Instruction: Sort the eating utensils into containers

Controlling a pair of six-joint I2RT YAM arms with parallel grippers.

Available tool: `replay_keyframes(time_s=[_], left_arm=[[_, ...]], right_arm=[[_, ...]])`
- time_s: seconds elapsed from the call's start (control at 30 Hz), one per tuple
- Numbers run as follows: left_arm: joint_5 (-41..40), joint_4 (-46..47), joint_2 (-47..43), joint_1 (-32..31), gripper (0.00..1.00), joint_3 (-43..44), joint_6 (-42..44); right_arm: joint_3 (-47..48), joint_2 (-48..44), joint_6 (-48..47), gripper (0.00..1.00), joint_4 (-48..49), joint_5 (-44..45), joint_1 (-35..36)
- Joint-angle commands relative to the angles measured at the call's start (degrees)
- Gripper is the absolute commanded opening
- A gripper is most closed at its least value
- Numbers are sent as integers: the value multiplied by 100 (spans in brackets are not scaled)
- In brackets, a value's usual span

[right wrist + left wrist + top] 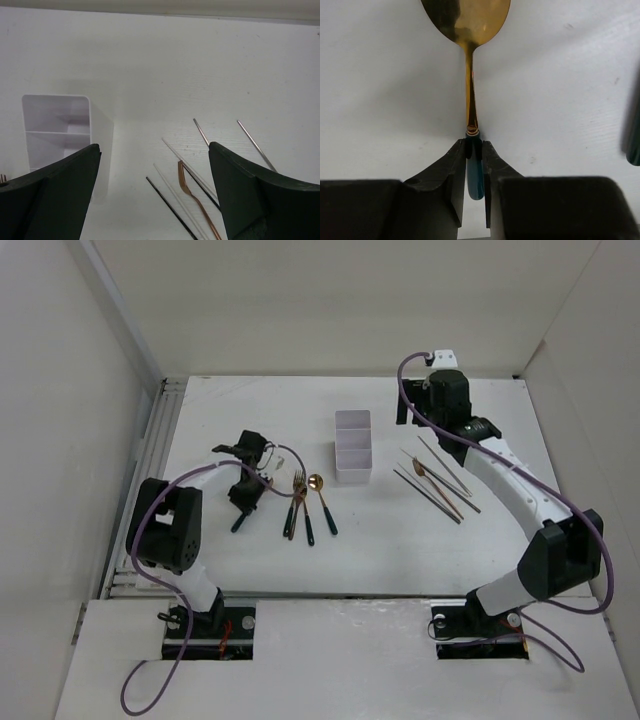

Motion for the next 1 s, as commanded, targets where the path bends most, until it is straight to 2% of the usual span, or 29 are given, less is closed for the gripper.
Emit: replay_keyframes(time_s=[0.0,0.23,0.33,0.43,0.6,0.67,0.7,0.8,0.83,0.97], left_arm=[[-247,-619,-32,224,0,643,-400],[-247,-743,-505,225,0,1978,-638],[-81,-350,-691,225,0,2708,-638],[-19,494,-691,59,0,3244,-638],[86,1932,-68,-600,0,4062,-708],[341,2462,99,-741,0,4063,-788],[420,3047,221,-881,0,4063,-840],[552,3999,362,-1206,0,3809,-840],[465,4603,450,-1295,0,3625,-840],[-8,5601,898,-1489,0,3465,-1130]], right_arm=[[262,-6,-96,94,48,161,-23],[172,72,-96,94,452,-331,-208],[173,212,-96,94,750,-875,-471],[427,432,-210,94,971,-1683,-726],[718,828,-272,93,1137,-2738,-981],[771,828,-342,93,1138,-3038,-1034],[771,881,-342,93,1138,-3039,-1034],[771,881,-282,93,1138,-3022,-1096],[771,881,-211,93,1138,-3021,-1156],[718,881,-8,93,1138,-3152,-1227]])
